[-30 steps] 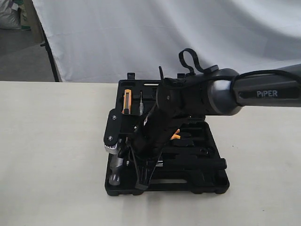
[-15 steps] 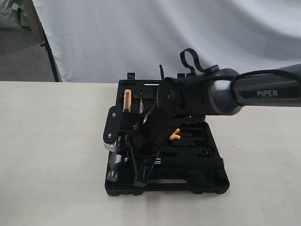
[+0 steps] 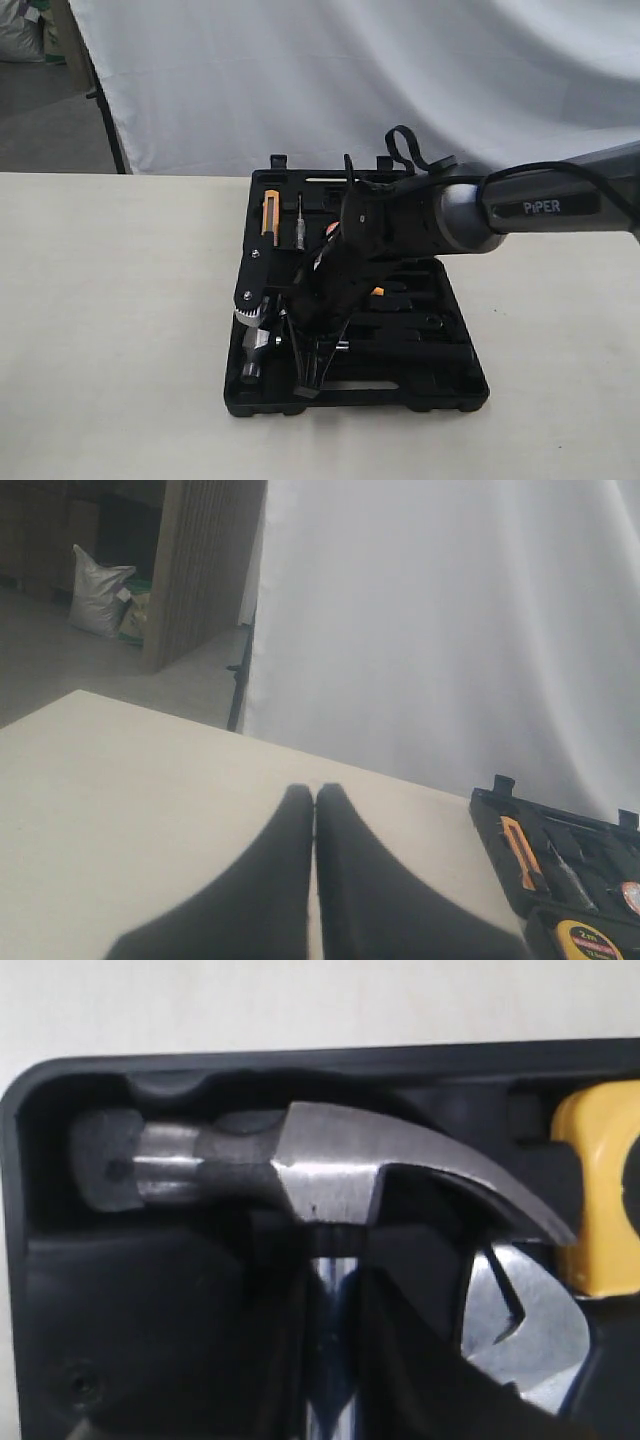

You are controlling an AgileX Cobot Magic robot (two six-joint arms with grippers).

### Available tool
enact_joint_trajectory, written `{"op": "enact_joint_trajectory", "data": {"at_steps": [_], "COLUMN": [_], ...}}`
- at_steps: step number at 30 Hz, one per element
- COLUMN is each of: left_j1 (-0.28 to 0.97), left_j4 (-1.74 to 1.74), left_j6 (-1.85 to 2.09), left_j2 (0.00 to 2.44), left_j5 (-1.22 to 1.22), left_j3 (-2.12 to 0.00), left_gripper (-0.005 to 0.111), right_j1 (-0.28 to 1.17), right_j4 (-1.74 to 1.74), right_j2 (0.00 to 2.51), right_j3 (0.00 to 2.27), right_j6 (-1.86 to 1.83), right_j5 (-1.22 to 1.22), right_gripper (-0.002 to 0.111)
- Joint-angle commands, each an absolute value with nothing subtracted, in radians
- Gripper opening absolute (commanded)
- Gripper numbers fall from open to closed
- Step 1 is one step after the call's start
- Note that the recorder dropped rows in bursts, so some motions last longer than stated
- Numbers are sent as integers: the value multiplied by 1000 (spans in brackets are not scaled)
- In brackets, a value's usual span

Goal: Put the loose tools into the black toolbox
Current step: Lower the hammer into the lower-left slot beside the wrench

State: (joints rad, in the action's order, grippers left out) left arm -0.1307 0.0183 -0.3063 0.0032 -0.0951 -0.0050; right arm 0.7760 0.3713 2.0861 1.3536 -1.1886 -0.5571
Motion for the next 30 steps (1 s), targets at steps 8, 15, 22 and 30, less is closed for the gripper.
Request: {"op": "enact_joint_trajectory", "data": {"at_steps": [8,15,22,30], "left_j1": [-156,-156,-156,-156], "left_j4": [23,23,23,23], "left_j6": [-311,-311,-311,-311], "left_j2": [0,0,0,0], "left_j5": [-88,-88,-88,-88], "left_j3": [-8,-8,-8,-8], "left_gripper": [1,1,1,1], "right_j1": [772,772,772,772], "right_j4": [418,418,418,418], "right_j2": [2088,2089,2089,2089], "right_j3": [1348,1348,1348,1348], "right_j6": [-1197,-1193,-1138,-1137], "right_j5": [-547,-496,-445,-450], "right_gripper": [-1,0,3,55]}}
